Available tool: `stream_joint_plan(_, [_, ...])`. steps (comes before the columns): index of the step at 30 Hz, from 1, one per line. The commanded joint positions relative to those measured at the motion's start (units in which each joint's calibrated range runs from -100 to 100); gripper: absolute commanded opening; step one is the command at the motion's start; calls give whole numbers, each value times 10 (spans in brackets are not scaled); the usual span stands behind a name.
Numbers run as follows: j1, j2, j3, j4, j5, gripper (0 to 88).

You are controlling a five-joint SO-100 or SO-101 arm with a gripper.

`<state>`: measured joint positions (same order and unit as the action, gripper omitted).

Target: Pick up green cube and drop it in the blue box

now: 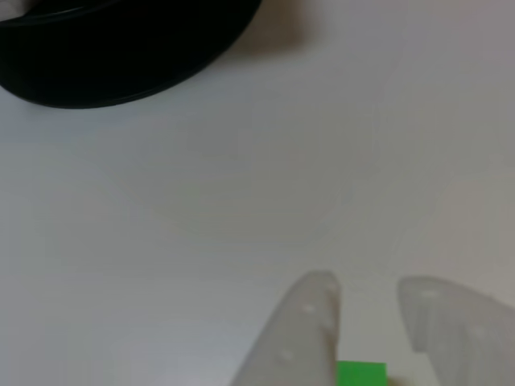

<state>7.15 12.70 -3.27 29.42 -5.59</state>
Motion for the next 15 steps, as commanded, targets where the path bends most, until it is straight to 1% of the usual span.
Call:
stream_joint_plan(1, [6, 14, -60, -8, 2, 25])
stream_joint_plan(12, [8, 95, -119, -7, 2, 25])
stream_joint_plan(15, [16, 109, -135, 14, 2, 25])
